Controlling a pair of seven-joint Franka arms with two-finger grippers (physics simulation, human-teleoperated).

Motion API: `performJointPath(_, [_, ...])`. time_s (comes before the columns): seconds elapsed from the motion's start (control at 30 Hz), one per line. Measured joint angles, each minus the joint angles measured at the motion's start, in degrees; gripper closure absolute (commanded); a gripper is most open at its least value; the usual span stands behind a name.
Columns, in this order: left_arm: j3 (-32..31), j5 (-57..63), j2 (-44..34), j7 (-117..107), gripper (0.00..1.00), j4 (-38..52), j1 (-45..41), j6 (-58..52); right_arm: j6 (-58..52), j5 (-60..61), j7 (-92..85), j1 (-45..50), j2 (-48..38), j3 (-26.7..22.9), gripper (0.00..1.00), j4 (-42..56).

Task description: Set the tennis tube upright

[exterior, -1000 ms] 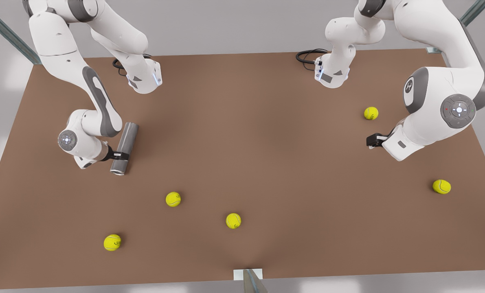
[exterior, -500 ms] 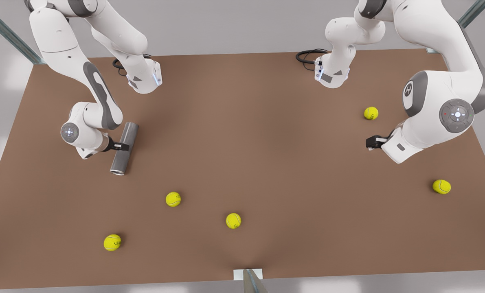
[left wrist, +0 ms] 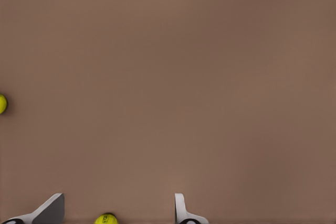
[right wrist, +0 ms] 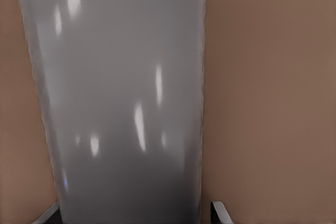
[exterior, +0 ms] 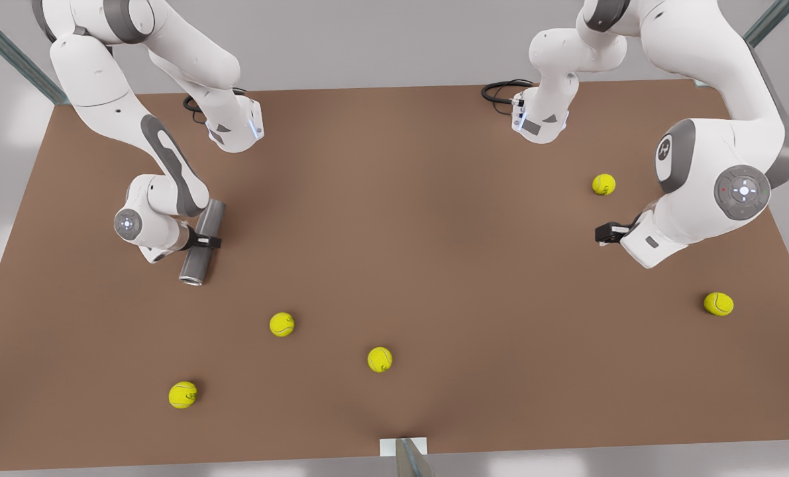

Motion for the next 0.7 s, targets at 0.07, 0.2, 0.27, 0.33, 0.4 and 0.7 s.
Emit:
performJointPath(0.07, [0.0,0.0,0.18,0.0,0.0,0.0,0.01,0.0,0.0,0.0,0.0,0.0,0.0,0.0,0.13,0.0])
performJointPath(0.2, [0.0,0.0,0.19,0.0,0.0,0.0,0.1,0.0,0.05,0.05,0.0,-0.02,0.5,-0.02,0.13,0.17])
performJointPath(0.27, [0.0,0.0,0.18,0.0,0.0,0.0,0.09,0.0,0.0,0.07,0.0,0.0,0.61,0.0,0.21,0.26])
performJointPath(0.33, [0.0,0.0,0.18,0.0,0.0,0.0,0.09,0.0,0.05,0.05,0.0,0.0,0.53,0.0,0.21,0.26])
performJointPath(0.4, [0.0,0.0,0.19,0.0,0.0,0.0,0.09,0.0,0.0,0.08,0.0,0.0,0.53,0.0,0.22,0.26])
performJointPath(0.7, [0.0,-0.01,0.27,-0.09,0.0,-0.08,0.06,-0.44,-0.13,0.11,0.03,0.02,0.44,0.0,0.28,0.35])
